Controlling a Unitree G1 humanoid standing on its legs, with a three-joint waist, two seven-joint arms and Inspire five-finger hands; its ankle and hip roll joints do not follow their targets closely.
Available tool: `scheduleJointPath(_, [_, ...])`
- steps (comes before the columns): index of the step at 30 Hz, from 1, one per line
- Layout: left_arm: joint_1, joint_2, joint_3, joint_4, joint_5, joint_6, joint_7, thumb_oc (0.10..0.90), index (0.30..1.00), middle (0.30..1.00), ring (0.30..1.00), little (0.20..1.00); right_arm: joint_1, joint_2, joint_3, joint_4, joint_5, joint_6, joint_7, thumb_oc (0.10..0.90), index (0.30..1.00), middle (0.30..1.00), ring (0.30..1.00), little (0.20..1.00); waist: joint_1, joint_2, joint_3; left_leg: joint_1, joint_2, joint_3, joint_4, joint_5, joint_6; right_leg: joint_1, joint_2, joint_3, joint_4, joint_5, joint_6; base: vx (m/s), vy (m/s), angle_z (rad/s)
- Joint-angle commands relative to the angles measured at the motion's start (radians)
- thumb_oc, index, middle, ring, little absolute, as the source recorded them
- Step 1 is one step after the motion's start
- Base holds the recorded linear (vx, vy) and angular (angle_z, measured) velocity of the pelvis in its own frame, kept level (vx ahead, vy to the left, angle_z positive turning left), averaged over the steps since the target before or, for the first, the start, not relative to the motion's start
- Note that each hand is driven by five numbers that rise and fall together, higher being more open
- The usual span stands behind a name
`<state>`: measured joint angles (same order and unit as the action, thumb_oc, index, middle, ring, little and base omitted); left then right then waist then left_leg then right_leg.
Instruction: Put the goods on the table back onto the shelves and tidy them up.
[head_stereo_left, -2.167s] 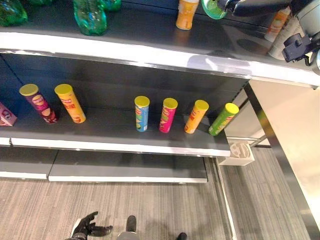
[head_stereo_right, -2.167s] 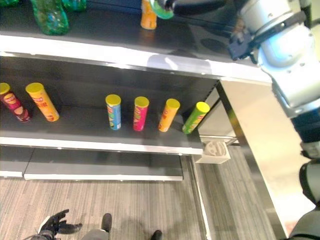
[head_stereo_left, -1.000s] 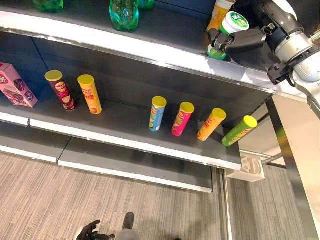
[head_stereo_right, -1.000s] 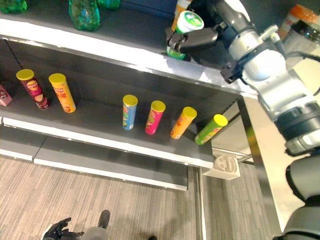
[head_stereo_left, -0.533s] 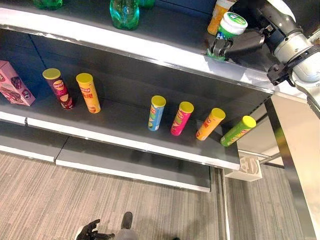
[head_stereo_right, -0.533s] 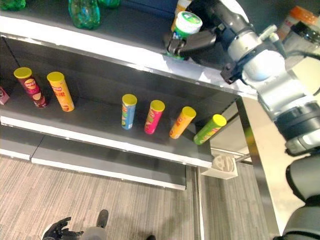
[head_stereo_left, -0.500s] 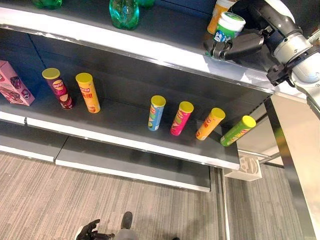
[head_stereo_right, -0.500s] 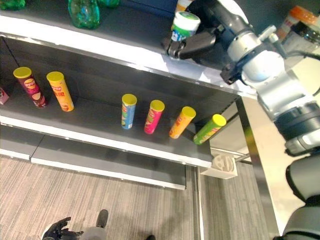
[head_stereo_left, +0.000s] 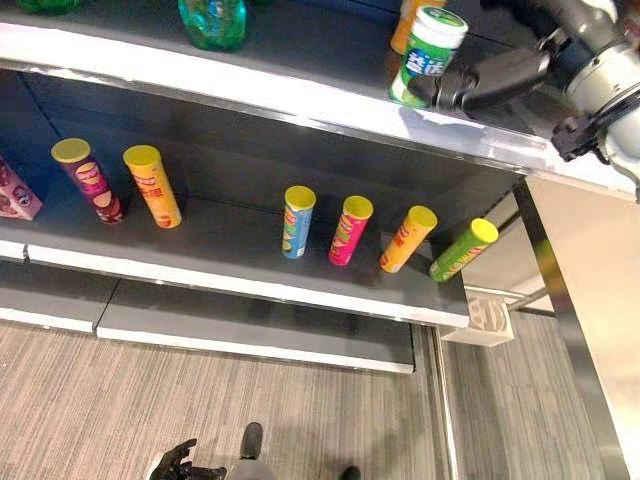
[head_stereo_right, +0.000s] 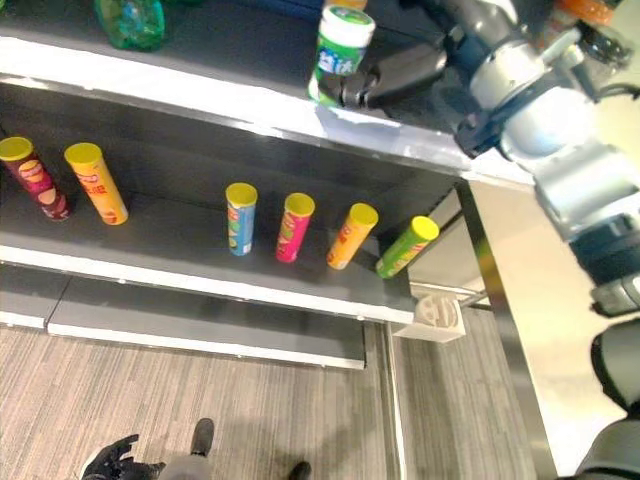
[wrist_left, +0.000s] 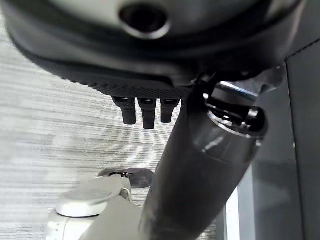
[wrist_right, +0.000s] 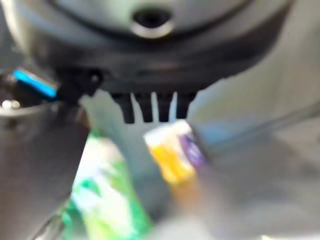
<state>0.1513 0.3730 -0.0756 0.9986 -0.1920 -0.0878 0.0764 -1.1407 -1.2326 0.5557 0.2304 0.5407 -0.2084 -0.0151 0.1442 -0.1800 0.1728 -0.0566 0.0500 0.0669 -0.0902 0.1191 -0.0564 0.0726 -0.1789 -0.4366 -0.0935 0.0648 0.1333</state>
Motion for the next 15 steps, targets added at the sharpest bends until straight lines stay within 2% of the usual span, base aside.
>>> scheduleJointPath(1, [-0.022,0.030,-0.029,-0.020,0.036,-0.047,0.000,0.800,0.900,0.900,0.900,0.900,-0.100,-0.100,-0.173,0.002,0.133,-0.154,-0.132,0.800,0.900,0.900,0.900,0.900,0.006,-0.007,-0.046,0.073,0.020,0.049,0.003,-0.139,-0.035,0.028,-0.087,0.006,0.012,0.074,0.119,0.02,0.059,-0.02])
scheduleJointPath(3, [-0.031,0.033,-0.025,-0.019,0.048,-0.046,0.001,0.800,0.900,0.900,0.900,0.900,0.095,-0.105,-0.405,-0.093,0.114,-0.190,-0.175,0.800,0.900,0.900,0.900,0.900,-0.016,-0.007,-0.053,0.074,0.014,0.056,0.003,-0.146,-0.029,0.021,-0.091,0.016,0.014,0.085,0.123,0.02,0.070,-0.03])
scheduleJointPath(4, [-0.031,0.036,-0.026,-0.019,0.048,-0.046,0.001,0.800,0.900,0.900,0.900,0.900,0.110,-0.104,-0.420,-0.097,0.113,-0.189,-0.176,0.800,0.900,0.900,0.900,0.900,-0.014,-0.011,-0.053,0.074,0.014,0.056,0.003,-0.146,-0.029,0.021,-0.091,0.016,0.014,0.085,0.123,0.02,0.078,-0.06])
scheduleJointPath(5, [-0.030,0.031,-0.021,-0.024,0.056,-0.044,0.001,0.800,0.900,0.900,0.900,0.900,0.163,-0.113,-0.482,-0.140,0.102,-0.193,-0.179,0.800,0.900,0.900,0.900,0.900,-0.031,-0.004,-0.055,0.075,0.011,0.061,0.003,-0.149,-0.026,0.018,-0.093,0.020,0.015,0.093,0.126,0.01,0.070,-0.14])
scheduleJointPath(6, [-0.027,0.027,-0.010,-0.032,0.057,-0.045,-0.002,0.800,0.900,0.900,0.900,0.900,0.228,-0.112,-0.556,-0.200,0.095,-0.203,-0.177,0.800,0.900,0.900,0.900,0.900,-0.051,0.006,-0.058,0.078,0.009,0.067,0.003,-0.155,-0.022,0.014,-0.096,0.030,0.017,0.101,0.127,0.01,0.131,-0.27])
scheduleJointPath(8, [-0.026,0.037,-0.008,-0.052,0.072,-0.045,-0.006,0.800,0.900,0.900,0.900,0.900,0.438,-0.108,-0.762,-0.276,0.068,-0.204,-0.185,0.800,0.900,0.900,0.900,0.900,-0.077,0.003,-0.062,0.082,0.003,0.083,0.003,-0.162,-0.014,-0.002,-0.102,0.053,0.023,0.130,0.129,0.00,0.139,-0.23])
scheduleJointPath(9, [-0.026,0.032,0.001,-0.064,0.083,-0.046,-0.009,0.800,0.900,0.900,0.900,0.900,0.513,-0.090,-0.838,-0.291,0.059,-0.209,-0.192,0.800,0.900,0.900,0.900,0.900,-0.106,0.016,-0.062,0.087,0.000,0.092,0.003,-0.166,-0.009,-0.012,-0.104,0.070,0.026,0.141,0.129,-0.01,0.121,-0.24])
scheduleJointPath(11, [-0.031,0.040,-0.005,-0.081,0.094,-0.045,-0.011,0.800,0.900,0.900,0.900,0.900,0.631,-0.048,-0.954,-0.313,0.050,-0.208,-0.208,0.800,0.900,0.900,0.900,0.900,-0.130,0.020,-0.056,0.090,-0.001,0.106,0.003,-0.168,-0.003,-0.030,-0.108,0.095,0.034,0.161,0.129,-0.02,0.095,-0.45])
scheduleJointPath(12, [-0.032,0.048,-0.010,-0.082,0.094,-0.044,-0.011,0.800,0.900,0.900,0.900,0.900,0.666,-0.039,-0.988,-0.326,0.049,-0.207,-0.208,0.800,0.900,0.900,0.900,0.900,-0.119,0.014,-0.056,0.089,0.000,0.109,0.003,-0.168,-0.002,-0.033,-0.107,0.099,0.035,0.163,0.129,-0.04,0.088,-0.54])
scheduleJointPath(13, [-0.037,0.053,-0.014,-0.098,0.100,-0.044,-0.015,0.800,0.900,0.900,0.900,0.900,0.720,-0.013,-1.042,-0.326,0.038,-0.207,-0.223,0.800,0.900,0.900,0.900,0.900,-0.138,0.019,-0.052,0.094,0.002,0.129,0.003,-0.175,0.001,-0.051,-0.103,0.123,0.021,0.176,0.129,-0.08,0.099,-0.81])
scheduleJointPath(14, [-0.036,0.061,-0.016,-0.111,0.108,-0.041,-0.022,0.800,0.900,0.900,0.900,0.900,0.758,0.017,-1.077,-0.338,0.016,-0.203,-0.238,0.800,0.900,0.900,0.900,0.900,-0.145,0.027,-0.044,0.100,0.014,0.172,0.003,-0.176,0.002,-0.078,-0.100,0.125,0.014,0.199,0.129,-0.18,0.042,-1.41])
scheduleJointPath(15, [-0.033,0.075,-0.004,-0.127,0.108,-0.037,-0.024,0.800,0.900,0.900,0.900,0.900,0.787,0.056,-1.087,-0.349,-0.005,-0.190,-0.240,0.800,0.900,0.900,0.900,0.900,-0.144,0.039,-0.031,0.094,0.037,0.210,0.003,-0.164,0.001,-0.093,-0.109,0.086,0.024,0.211,0.129,-0.16,-0.013,-1.48])
